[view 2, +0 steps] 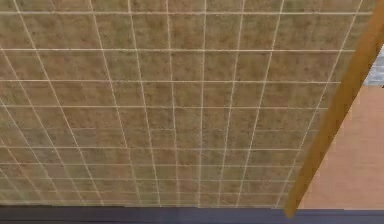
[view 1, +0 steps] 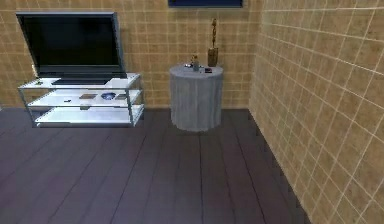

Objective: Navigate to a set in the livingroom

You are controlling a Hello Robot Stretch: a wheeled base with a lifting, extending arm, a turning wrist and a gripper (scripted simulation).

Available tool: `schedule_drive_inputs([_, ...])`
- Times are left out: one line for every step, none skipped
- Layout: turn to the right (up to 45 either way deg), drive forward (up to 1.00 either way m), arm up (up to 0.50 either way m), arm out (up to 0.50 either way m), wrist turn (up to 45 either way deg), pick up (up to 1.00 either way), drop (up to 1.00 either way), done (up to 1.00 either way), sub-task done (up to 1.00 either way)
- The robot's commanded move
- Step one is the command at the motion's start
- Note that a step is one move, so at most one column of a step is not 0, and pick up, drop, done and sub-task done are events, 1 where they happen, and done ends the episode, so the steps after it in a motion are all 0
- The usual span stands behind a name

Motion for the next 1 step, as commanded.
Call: schedule_drive_inputs([45.0, 0.00, 0.00, 0.00, 0.0, 0.00, 0.00, 0.00, 0.00])
